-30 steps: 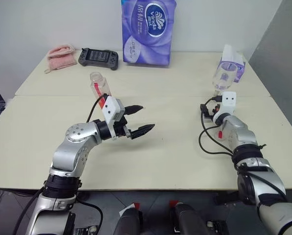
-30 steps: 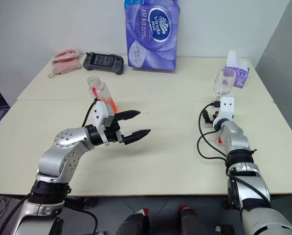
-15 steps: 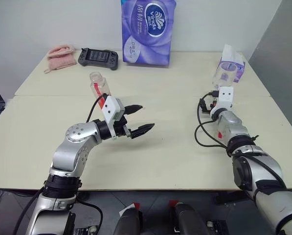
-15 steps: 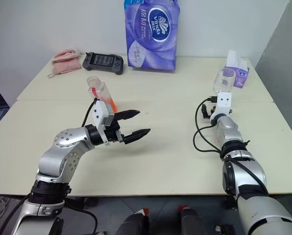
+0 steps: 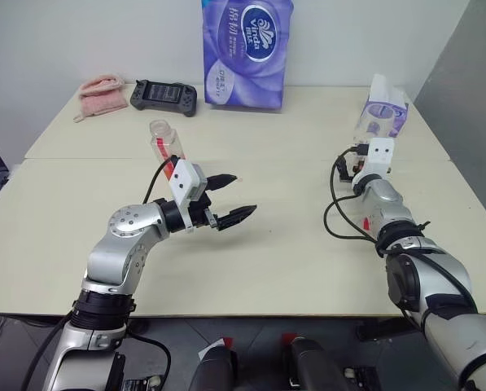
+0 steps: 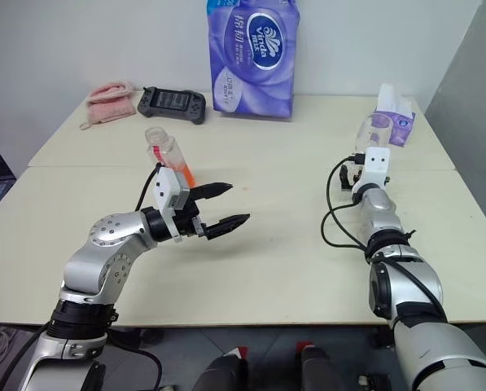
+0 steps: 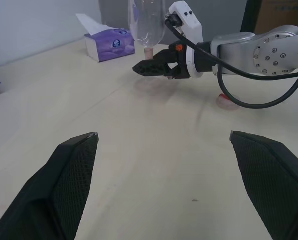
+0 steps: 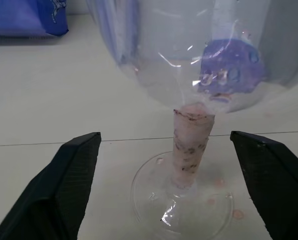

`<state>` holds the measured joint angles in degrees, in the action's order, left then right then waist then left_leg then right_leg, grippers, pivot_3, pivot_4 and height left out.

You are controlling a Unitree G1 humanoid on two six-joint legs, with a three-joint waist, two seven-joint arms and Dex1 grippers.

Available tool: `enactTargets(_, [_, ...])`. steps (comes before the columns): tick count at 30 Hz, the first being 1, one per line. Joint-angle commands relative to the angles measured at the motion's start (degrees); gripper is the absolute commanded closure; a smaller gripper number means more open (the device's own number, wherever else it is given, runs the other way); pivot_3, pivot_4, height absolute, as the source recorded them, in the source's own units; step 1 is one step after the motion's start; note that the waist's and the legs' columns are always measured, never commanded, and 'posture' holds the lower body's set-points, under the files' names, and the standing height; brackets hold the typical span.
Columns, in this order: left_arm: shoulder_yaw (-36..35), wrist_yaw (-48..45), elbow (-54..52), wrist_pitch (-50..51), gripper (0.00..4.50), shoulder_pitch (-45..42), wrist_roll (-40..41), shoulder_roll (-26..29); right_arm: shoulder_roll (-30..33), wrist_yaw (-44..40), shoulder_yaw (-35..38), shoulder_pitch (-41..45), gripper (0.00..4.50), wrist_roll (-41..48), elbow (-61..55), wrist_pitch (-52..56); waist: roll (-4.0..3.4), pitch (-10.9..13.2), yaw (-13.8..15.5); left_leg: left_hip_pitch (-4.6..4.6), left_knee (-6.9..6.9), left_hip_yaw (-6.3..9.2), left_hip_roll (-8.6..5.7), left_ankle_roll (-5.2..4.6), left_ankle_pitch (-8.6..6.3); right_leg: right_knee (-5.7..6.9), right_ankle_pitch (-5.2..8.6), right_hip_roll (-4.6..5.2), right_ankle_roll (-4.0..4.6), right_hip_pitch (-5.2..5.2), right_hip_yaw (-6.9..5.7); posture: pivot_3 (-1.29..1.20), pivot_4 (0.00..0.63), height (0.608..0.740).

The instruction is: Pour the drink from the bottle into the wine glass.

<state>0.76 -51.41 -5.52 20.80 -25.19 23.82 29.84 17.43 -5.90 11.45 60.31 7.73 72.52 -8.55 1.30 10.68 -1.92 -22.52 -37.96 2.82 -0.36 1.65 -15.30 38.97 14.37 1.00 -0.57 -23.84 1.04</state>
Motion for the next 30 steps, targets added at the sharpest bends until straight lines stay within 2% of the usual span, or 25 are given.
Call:
enactTargets(1, [-0.8, -0.2, -0.8, -1.1, 0.00, -0.9, -0.1, 0.4, 0.0, -0.5, 1.2, 2.0, 1.28, 0.0, -0.3, -2.1, 0.00, 0.0, 0.0, 0.00, 0.00, 0.01, 0.00, 0.00, 0.00, 0.00, 0.00, 0.00, 0.00, 0.00, 0.00, 0.00, 0.150, 0.740])
enactTargets(8, [-0.6, 0.0, -0.5, -1.2, 0.00, -1.2, -0.2, 0.1, 0.0, -0.5, 1.5, 2.2, 3.85, -0.4, -0.2, -2.6, 0.00, 0.0, 0.0, 0.01, 0.01, 0.01, 0.00, 0.00, 0.00, 0.00, 0.00, 0.00, 0.00, 0.00, 0.00, 0.00, 0.150, 0.740])
enactTargets(10, [-0.6, 0.0, -0.6, -1.2, 0.00, -1.0, -0.2, 0.1, 0.0, -0.8, 1.5, 2.2, 4.39, -0.4, -0.2, -2.8, -0.01, 0.0, 0.0, 0.00, 0.01, 0.00, 0.00, 0.00, 0.00, 0.00, 0.00, 0.00, 0.00, 0.00, 0.00, 0.00, 0.150, 0.740])
enactTargets(18, [-2.2, 0.0, -3.4, -0.2, 0.00, 2.0, 1.0, 1.3, -1.8, -4.6, -0.5, 2.6, 4.39, -1.5, -1.6, -3.8, -0.01, 0.0, -0.2, 0.01, 0.02, 0.00, 0.01, 0.00, 0.00, 0.00, 0.00, 0.00, 0.00, -0.01, 0.00, 0.00, 0.150, 0.740])
enactTargets(24, [-9.1, 1.5, -12.0, 0.7, 0.00, 17.8, 3.5, 4.1, -8.9, -16.9, -5.0, 2.3, 4.39, -2.6, -6.5, -2.8, -0.08, 0.0, -2.4, -0.01, 0.14, -0.06, 0.12, 0.00, 0.00, 0.07, -0.01, -0.02, 0.01, -0.22, 0.12, 0.00, 0.150, 0.740])
enactTargets(30, [-15.8, 9.6, -18.0, -3.1, 0.00, 31.6, 1.4, 0.9, -15.7, -20.7, -10.8, 0.8, 4.39, -5.2, -11.9, -1.9, -0.14, 0.1, -2.0, -0.16, 0.09, 0.19, 0.10, 0.01, 0.00, 0.04, -0.02, 0.04, 0.06, -0.27, 0.07, 0.00, 0.150, 0.740])
